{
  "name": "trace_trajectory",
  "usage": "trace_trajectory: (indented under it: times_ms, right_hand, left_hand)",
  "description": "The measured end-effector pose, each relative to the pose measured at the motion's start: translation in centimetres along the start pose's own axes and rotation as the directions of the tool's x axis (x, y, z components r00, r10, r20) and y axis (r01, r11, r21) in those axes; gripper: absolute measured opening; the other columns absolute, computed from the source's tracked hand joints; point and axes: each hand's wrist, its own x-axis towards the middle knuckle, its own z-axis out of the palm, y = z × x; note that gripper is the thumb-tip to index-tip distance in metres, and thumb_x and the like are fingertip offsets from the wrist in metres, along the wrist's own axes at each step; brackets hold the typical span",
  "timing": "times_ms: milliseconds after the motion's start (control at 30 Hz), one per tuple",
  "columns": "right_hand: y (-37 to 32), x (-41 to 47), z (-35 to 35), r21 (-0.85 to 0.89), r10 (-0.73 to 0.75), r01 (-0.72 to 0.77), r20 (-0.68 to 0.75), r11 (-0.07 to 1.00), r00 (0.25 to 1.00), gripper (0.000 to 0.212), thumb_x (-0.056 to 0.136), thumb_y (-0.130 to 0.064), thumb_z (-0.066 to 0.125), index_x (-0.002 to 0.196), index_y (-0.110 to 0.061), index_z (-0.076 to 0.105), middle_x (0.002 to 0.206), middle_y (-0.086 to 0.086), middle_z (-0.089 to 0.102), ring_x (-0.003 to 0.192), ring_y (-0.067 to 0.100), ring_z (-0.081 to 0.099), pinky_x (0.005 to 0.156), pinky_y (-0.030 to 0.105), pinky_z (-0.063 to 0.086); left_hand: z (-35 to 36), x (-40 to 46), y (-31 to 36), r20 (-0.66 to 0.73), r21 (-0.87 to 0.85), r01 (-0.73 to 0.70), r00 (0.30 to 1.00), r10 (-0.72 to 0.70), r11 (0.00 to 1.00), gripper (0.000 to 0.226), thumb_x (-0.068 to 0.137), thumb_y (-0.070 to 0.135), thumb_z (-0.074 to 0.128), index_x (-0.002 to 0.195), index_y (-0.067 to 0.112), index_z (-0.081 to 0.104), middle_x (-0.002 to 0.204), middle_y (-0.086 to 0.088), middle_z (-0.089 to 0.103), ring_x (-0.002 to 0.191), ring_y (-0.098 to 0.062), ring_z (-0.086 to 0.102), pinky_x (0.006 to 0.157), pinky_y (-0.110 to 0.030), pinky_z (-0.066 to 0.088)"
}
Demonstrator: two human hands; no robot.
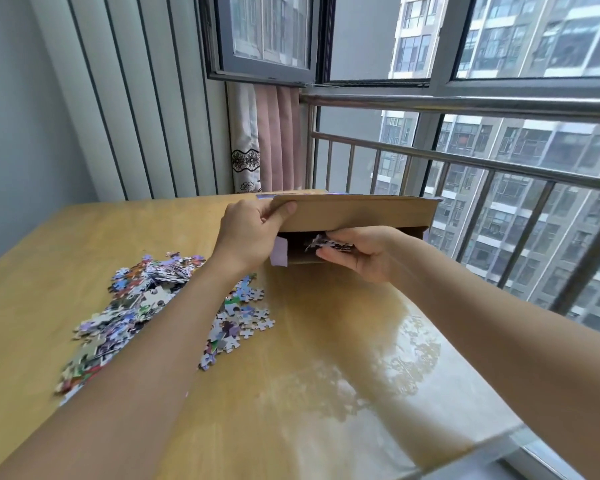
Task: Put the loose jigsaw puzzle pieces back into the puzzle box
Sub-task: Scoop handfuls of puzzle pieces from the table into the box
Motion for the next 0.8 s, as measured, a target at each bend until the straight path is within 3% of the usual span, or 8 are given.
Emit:
trace_trajectory:
  times_ms: [200,333,467,533,600,667,700,800]
  right_hand:
    - [0.3,1.0,-0.3,0.235,-0.143,0.116,0.100,0.965,0.985,0.035,0.091,0.024,0.046,0.122,0.011,0.055,0.132,0.023,0.056,0.120,0.034,0.059,0.105,0.043,0.051]
    - [0.8,1.3,-1.3,0.095,-0.181,0.175,0.056,0.980,0.982,0.042,0.091,0.027,0.042,0.128,0.009,0.049,0.134,0.022,0.053,0.115,0.034,0.061,0.100,0.040,0.055]
    - [1.5,1.7,-2.3,-0.281,-0.322,0.290,-0.078,0.915,0.943,0.036,0.095,0.009,0.058,0.131,0.002,0.054,0.129,0.016,0.059,0.107,0.032,0.068,0.070,0.028,0.063]
    - [1.8,1.6,-3.0,-0.643,-0.499,0.360,-0.040,0.676,0.865,0.031,0.093,0.000,0.067,0.124,-0.001,0.063,0.118,0.011,0.065,0.095,0.028,0.071,0.067,0.027,0.062]
    - [2.1,0.9,-3.3,-0.908,-0.642,0.340,0.111,0.245,0.759,0.017,0.097,-0.010,0.063,0.112,-0.006,0.069,0.102,0.007,0.067,0.085,0.026,0.066,0.069,0.036,0.058]
    - [2.3,-0.3,-3.3,-0.952,-0.697,0.199,0.306,-0.233,0.648,0.013,0.101,-0.019,0.056,0.097,-0.013,0.067,0.088,0.005,0.067,0.074,0.028,0.060,0.063,0.037,0.050]
    - [2.3,-0.8,-3.1,-0.908,-0.696,0.159,0.401,-0.388,0.596,0.017,0.102,-0.023,0.053,0.093,-0.017,0.065,0.084,0.003,0.066,0.072,0.028,0.061,0.061,0.037,0.049]
    - [2.3,-1.9,-2.1,-0.794,-0.569,0.306,0.596,-0.526,0.567,0.035,0.103,-0.050,0.042,0.105,-0.026,0.068,0.094,-0.005,0.070,0.083,0.022,0.066,0.063,0.035,0.051]
  left_hand:
    - [0.0,0.3,-0.1,0.005,-0.033,0.001,1.000,-0.001,0.999,0.052,0.087,0.062,0.056,0.088,0.015,0.077,0.079,-0.008,0.074,0.082,-0.034,0.066,0.073,-0.052,0.054]
    - [0.0,0.3,-0.3,0.000,-0.042,-0.009,1.000,0.009,0.999,0.043,0.093,0.050,0.061,0.081,0.012,0.074,0.068,-0.013,0.066,0.063,-0.018,0.049,0.064,-0.044,0.048]
    - [0.1,0.1,-0.1,0.012,-0.042,-0.018,1.000,0.018,0.999,0.054,0.091,0.055,0.058,0.077,0.003,0.069,0.062,-0.019,0.054,0.059,-0.015,0.034,0.058,-0.033,0.032]
    - [0.1,0.1,0.0,0.001,-0.060,-0.006,1.000,0.007,0.998,0.044,0.094,0.047,0.062,0.075,0.008,0.070,0.051,-0.001,0.047,0.056,-0.014,0.033,0.058,-0.032,0.031]
    - [-0.1,0.1,0.2,-0.008,-0.079,0.003,1.000,-0.003,0.997,0.033,0.096,0.040,0.064,0.078,0.014,0.074,0.048,0.012,0.045,0.055,-0.012,0.035,0.059,-0.032,0.032]
    - [-0.3,0.1,0.3,-0.013,-0.090,0.004,1.000,-0.005,0.996,0.029,0.096,0.038,0.065,0.082,0.016,0.077,0.050,0.013,0.047,0.056,-0.011,0.036,0.060,-0.032,0.035]
    - [-0.3,0.1,0.3,-0.012,-0.090,0.004,1.000,-0.005,0.996,0.030,0.096,0.039,0.064,0.084,0.015,0.077,0.053,0.011,0.051,0.057,-0.012,0.039,0.061,-0.032,0.038]
    - [-0.4,0.0,0.5,0.000,-0.072,-0.010,1.000,0.010,0.997,0.031,0.094,0.046,0.062,0.091,0.020,0.079,0.072,0.000,0.071,0.070,-0.023,0.061,0.071,-0.044,0.054]
